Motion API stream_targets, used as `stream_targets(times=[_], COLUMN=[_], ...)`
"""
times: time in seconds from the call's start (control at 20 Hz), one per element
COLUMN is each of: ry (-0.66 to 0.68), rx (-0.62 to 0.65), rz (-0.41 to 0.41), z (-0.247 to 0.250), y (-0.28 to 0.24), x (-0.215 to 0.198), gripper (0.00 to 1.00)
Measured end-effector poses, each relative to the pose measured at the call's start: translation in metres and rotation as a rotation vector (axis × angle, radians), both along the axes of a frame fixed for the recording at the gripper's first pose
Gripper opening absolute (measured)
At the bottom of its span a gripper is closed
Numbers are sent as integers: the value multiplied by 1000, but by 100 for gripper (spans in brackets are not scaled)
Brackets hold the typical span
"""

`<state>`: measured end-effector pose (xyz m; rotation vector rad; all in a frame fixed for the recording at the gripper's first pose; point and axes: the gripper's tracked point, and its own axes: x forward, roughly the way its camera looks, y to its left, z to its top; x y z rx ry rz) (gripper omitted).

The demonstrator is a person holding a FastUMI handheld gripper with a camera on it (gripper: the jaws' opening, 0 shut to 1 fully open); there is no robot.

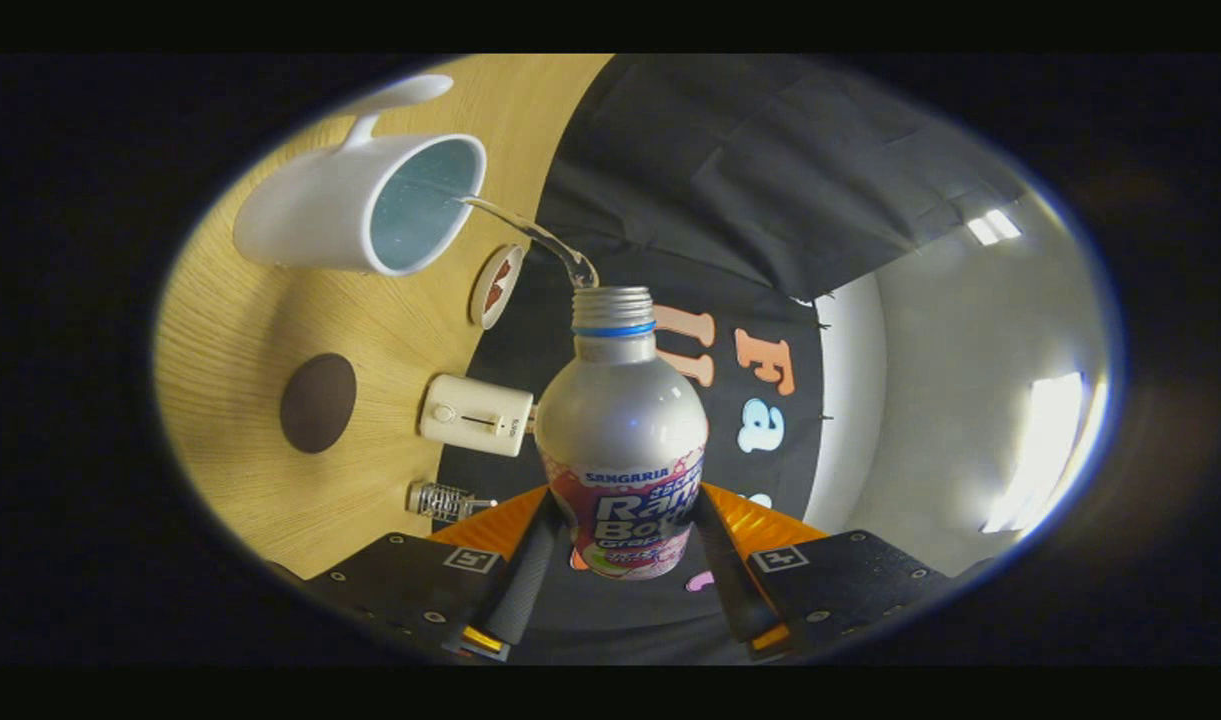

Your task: Take the bottle from table, then pour the juice into the cup, finally place the bottle on the coaster

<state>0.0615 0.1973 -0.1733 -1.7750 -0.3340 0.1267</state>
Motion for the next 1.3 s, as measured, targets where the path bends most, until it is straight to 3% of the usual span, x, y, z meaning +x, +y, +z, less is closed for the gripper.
stream_targets(times=[1.3], ry=[-80], rx=[-117], rz=[75], z=[6], y=[13], x=[3], gripper=[76])
